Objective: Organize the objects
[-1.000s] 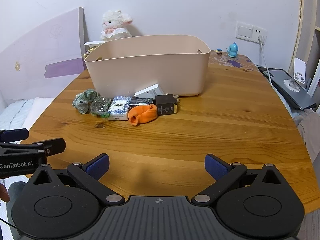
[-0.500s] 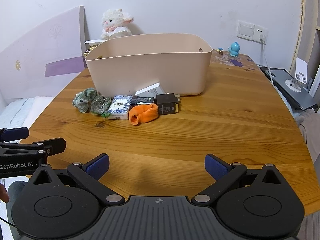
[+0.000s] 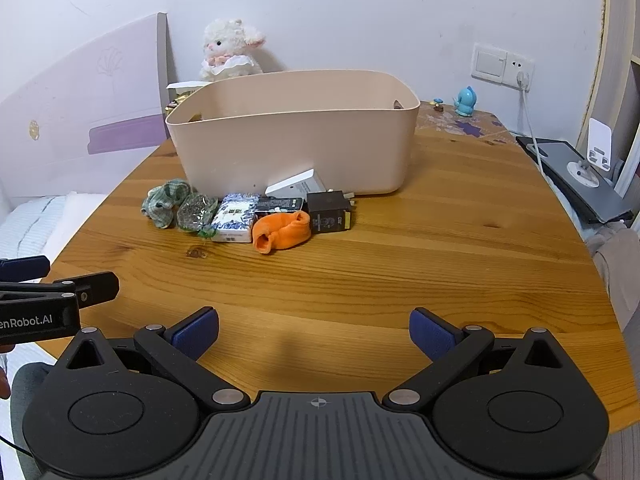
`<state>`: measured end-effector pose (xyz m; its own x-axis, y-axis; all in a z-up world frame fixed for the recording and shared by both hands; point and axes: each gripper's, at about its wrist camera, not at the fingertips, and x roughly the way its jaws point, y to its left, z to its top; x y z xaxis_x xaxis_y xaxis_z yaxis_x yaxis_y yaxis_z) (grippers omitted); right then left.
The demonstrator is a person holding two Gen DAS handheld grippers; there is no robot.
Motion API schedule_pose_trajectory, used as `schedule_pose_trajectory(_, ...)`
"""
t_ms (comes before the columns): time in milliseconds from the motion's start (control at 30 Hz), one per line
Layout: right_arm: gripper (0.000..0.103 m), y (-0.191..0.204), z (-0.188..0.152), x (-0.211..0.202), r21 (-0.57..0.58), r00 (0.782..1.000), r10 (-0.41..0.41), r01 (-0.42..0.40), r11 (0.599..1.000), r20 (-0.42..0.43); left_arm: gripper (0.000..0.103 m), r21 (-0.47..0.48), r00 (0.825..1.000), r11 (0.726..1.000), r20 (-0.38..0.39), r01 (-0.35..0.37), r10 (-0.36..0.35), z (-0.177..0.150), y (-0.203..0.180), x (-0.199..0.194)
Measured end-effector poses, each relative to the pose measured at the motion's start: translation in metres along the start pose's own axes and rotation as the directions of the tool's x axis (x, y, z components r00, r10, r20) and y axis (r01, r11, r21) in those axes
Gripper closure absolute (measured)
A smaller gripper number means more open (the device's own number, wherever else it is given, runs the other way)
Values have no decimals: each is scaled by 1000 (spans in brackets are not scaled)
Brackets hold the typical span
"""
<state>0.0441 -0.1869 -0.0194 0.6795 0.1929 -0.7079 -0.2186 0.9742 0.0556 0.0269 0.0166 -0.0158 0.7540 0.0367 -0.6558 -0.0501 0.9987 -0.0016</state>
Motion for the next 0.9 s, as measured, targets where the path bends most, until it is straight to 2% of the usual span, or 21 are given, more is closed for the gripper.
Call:
schedule_pose_trajectory(733, 0, -8, 14, 7, 11, 999, -21, 21, 1000, 47, 9, -9, 1000, 1000, -7, -25, 25, 11, 17, 16)
schedule_pose_trajectory(900, 0, -6, 20, 16, -11, 996, -51, 52, 999, 70, 9, 0, 1000, 1000, -2, -26, 26, 16, 20, 25)
